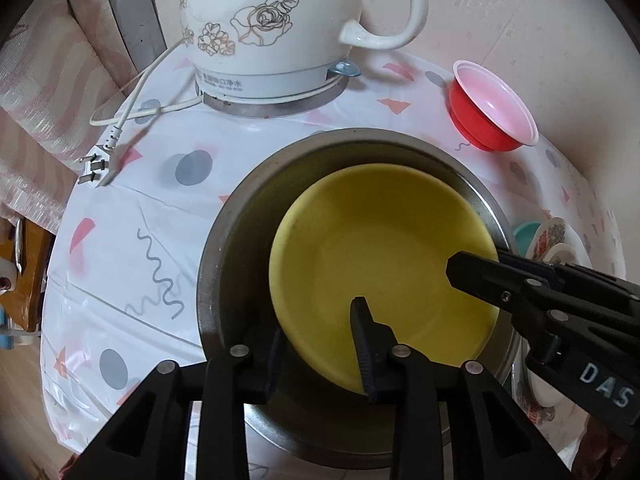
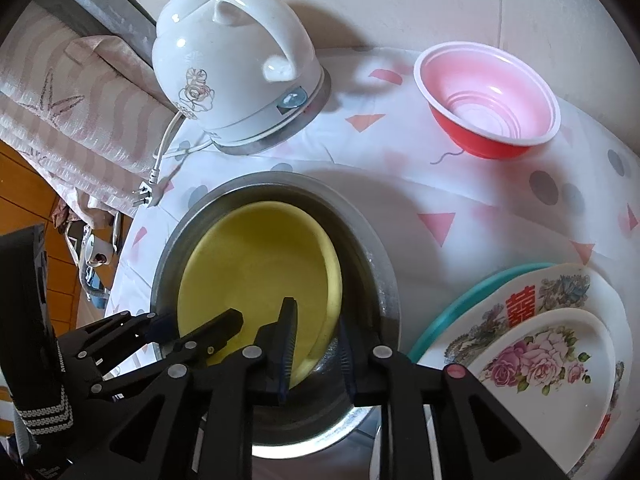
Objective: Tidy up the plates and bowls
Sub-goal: 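Lower the yellow bowl into the steel bowl with both grippers, then open both grippers and withdraw them from the yellow bowl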
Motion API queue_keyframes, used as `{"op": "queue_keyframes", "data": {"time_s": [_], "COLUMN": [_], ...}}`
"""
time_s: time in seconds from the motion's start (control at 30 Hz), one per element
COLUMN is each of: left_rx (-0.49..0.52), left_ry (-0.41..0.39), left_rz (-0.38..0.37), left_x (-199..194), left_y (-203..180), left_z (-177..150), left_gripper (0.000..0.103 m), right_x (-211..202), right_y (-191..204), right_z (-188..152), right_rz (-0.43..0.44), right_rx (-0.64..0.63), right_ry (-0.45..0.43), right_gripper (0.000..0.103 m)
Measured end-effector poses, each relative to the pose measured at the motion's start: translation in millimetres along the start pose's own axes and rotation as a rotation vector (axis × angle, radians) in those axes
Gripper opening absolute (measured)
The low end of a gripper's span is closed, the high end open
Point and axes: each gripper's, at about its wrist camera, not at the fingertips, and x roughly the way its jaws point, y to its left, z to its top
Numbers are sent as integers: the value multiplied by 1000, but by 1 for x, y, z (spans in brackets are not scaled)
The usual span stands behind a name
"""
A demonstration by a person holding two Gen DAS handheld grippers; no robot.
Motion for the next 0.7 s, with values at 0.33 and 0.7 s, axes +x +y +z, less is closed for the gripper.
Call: {"op": "queue_keyframes", "data": {"time_s": [0.33, 0.7], "left_rx": [9, 14], "left_ry": [2, -31], "left_rz": [-1, -4], "left_x": [4, -5], "left_y": [-1, -6], "left_z": [4, 6], "left_gripper": [37, 58], "right_x": [-18, -32], "right_y": [-4, -23], "right_z": [2, -2], "right_rz": [10, 75], "right_rx": [3, 78], "right_ry": [-52, -104], "right_gripper": [22, 22]}}
